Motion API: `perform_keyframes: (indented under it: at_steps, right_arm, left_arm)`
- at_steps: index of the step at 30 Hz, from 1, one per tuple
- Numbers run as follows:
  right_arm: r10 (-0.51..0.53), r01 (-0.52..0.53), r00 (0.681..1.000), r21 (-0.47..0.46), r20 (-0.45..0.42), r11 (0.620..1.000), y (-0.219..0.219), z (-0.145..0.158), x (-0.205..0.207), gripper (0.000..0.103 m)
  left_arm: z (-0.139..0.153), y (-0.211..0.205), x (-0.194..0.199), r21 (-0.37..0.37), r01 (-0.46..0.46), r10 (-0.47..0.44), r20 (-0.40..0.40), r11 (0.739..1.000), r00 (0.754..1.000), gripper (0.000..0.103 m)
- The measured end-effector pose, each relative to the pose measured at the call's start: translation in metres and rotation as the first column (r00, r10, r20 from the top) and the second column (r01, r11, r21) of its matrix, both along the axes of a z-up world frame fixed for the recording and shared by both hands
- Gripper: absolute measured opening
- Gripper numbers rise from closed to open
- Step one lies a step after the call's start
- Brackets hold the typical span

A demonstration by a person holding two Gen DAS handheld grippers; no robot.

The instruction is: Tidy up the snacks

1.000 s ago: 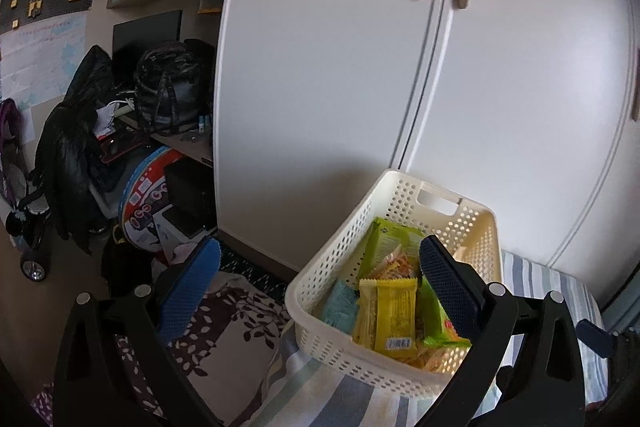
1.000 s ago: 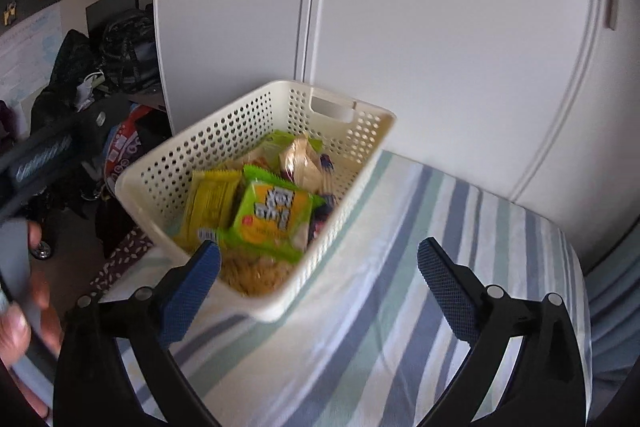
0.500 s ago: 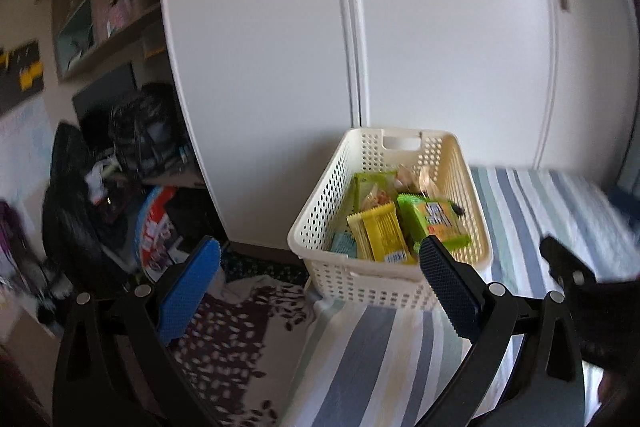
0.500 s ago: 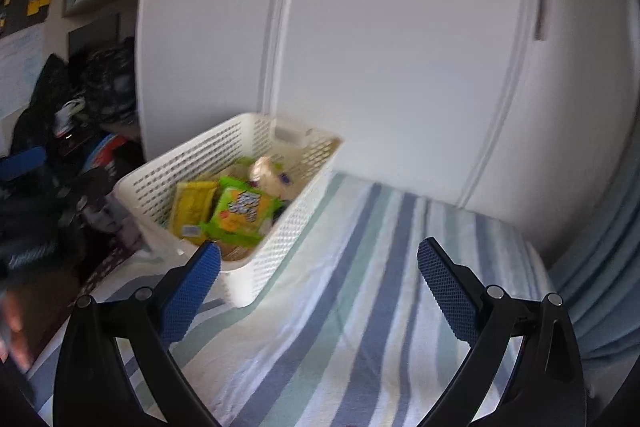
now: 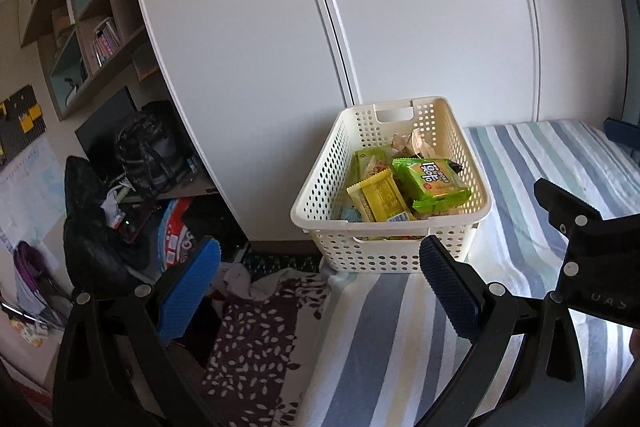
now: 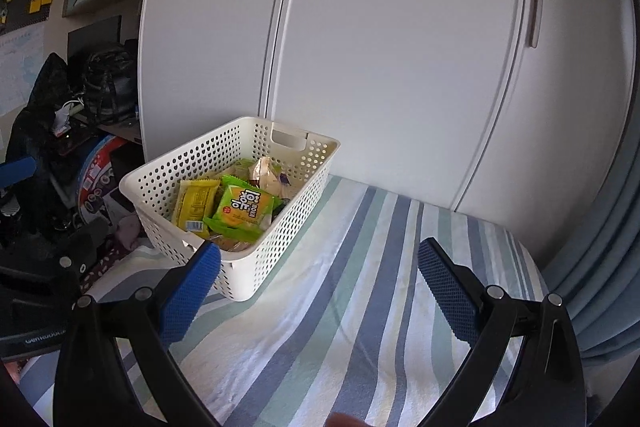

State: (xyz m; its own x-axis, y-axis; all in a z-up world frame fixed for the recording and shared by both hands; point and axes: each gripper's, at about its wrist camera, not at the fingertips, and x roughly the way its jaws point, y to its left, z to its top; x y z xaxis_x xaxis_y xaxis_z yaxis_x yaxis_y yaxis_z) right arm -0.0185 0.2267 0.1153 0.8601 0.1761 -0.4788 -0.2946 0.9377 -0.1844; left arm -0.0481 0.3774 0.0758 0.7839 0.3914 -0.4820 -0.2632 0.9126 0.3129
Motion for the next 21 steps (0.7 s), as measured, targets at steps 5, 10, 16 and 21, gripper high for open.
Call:
perform_keyframes:
  at_steps: [5, 10, 16, 21]
  right_arm:
    - [-0.013, 0.013, 1.000, -0.009, -0.002, 1.000, 0.0004, -0.0036, 0.0017, 0.098]
    - [-0.015, 0.015, 1.000, -0.008, 0.009, 1.000, -0.0007, -0.0035, 0.0020, 0.098]
    - [-0.017, 0.017, 1.000, -0.010, 0.009, 1.000, -0.0004, -0.0039, 0.0011, 0.098]
    - [-0.015, 0.016, 1.000, -0.022, 0.015, 1.000, 0.0017, -0.0043, -0.0002, 0.098]
  left_arm:
    - [0.0000, 0.0001, 0.0028, 0.025, -0.018, 0.018, -0.009, 1.000, 1.000, 0.101]
    - [0.0012, -0.0048, 0.0046, 0.042, -0.008, 0.008, -0.010, 0.999, 1.000, 0.101]
    - [0.0001, -0.0075, 0.0056, 0.066, -0.004, 0.005, -0.014, 0.998, 1.000, 0.101]
    - [-0.0005, -0.0059, 0.0049, 0.071, -0.009, 0.010, -0.019, 0.997, 1.000, 0.101]
